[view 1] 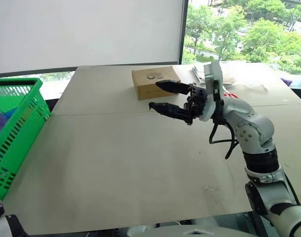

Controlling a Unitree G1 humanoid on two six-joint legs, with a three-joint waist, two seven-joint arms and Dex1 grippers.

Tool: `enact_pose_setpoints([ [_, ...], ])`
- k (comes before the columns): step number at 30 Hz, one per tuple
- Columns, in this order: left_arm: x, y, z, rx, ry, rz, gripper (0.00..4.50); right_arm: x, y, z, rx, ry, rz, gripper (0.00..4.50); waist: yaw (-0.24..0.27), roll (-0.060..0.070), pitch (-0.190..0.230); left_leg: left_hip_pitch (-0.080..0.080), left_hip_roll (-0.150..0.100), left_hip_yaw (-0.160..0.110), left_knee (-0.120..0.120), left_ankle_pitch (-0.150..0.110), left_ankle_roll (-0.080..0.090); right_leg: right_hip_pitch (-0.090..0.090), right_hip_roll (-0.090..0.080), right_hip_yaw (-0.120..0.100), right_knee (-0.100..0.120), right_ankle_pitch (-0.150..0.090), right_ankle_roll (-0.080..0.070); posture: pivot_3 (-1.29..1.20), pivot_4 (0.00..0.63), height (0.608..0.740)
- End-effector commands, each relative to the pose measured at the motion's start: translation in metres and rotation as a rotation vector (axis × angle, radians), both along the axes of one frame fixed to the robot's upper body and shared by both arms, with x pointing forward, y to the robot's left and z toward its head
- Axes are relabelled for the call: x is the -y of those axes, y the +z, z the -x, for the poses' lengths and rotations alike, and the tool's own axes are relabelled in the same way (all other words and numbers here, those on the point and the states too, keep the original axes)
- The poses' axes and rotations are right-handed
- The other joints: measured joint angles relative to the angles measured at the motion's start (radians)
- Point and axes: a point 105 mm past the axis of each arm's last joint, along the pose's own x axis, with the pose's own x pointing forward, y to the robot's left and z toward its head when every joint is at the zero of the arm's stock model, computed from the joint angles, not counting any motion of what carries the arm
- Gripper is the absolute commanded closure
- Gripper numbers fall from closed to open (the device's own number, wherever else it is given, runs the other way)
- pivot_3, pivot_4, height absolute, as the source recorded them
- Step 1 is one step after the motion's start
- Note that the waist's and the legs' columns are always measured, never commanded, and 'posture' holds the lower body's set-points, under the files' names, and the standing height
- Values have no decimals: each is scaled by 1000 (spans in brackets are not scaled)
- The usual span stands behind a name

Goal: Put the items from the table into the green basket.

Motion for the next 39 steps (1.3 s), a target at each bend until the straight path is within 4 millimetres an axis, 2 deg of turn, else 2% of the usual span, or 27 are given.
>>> enact_pose_setpoints([
  [1,1,28,4,98,12,-60,23,1,12,2,52,-4,-26,568,0,-1,0,0,0,0,0,0,0,0,0,0,0,0,0,156,0,740],
  [4,8,34,-2,144,-26,-60,23,1,10,1,52,-9,-21,568,1,-2,-1,0,0,0,1,0,0,0,0,0,1,0,0,159,0,740],
  [8,55,30,-39,201,-356,24,23,5,8,-2,50,-30,-10,568,7,-2,-2,0,-1,0,2,0,0,0,-1,0,2,0,0,169,0,740],
  [10,101,23,-58,258,-625,136,23,7,8,-4,47,-35,-9,568,12,-1,-3,0,-1,0,3,0,0,0,-1,0,3,0,0,166,0,740],
  [12,147,20,-65,283,-887,207,23,8,6,-4,46,-40,-5,568,11,-3,-3,0,-2,0,4,0,0,1,-2,0,3,0,0,164,0,740],
  [15,223,-9,-61,102,-1224,304,23,7,5,-4,43,-40,-4,568,-2,-3,-3,-1,-2,1,5,0,0,0,-2,1,3,0,0,155,0,740],
  [18,266,-37,-54,-41,-1361,395,23,8,-1,-4,33,-57,8,568,-14,1,-2,0,-1,3,5,0,1,0,-2,3,4,0,0,141,0,740],
  [20,283,-48,-51,-90,-1401,424,23,11,-8,-5,24,-79,27,568,-18,1,-2,1,-1,3,5,0,1,0,-1,3,6,0,0,140,0,740],
  [22,306,-61,-48,-118,-1441,447,23,23,-34,-14,-10,-175,97,568,-18,2,-3,1,-1,3,5,0,1,0,-1,3,7,0,0,136,0,740],
  [24,317,-68,-46,-119,-1464,496,23,33,-53,-19,-14,-256,157,568,-18,2,-2,4,-1,3,6,0,1,4,-1,3,6,0,0,126,0,740],
  [26,316,-85,-47,-148,-1421,531,23,56,-87,-32,-24,-428,252,568,-20,3,-2,4,-2,3,7,0,1,4,-1,3,6,0,0,120,0,740],
  [28,314,-103,-43,-170,-1392,562,23,76,-114,-32,-57,-533,313,568,-24,5,-3,5,-1,4,7,0,1,5,0,4,6,0,0,108,0,740],
  [30,307,-119,-40,-198,-1356,583,23,89,-130,-30,-77,-611,339,568,-27,8,-3,5,-1,5,7,0,1,5,1,5,7,-1,0,96,0,740],
  [33,299,-132,-37,-232,-1327,583,23,100,-146,-27,-100,-680,364,568,-32,11,-1,6,1,7,7,0,1,5,4,8,6,-1,1,79,0,740],
  [39,298,-135,-34,-242,-1334,578,23,112,-163,-22,-138,-732,380,568,-33,12,-2,9,2,7,8,0,1,9,6,8,6,-3,5,66,0,740],
])
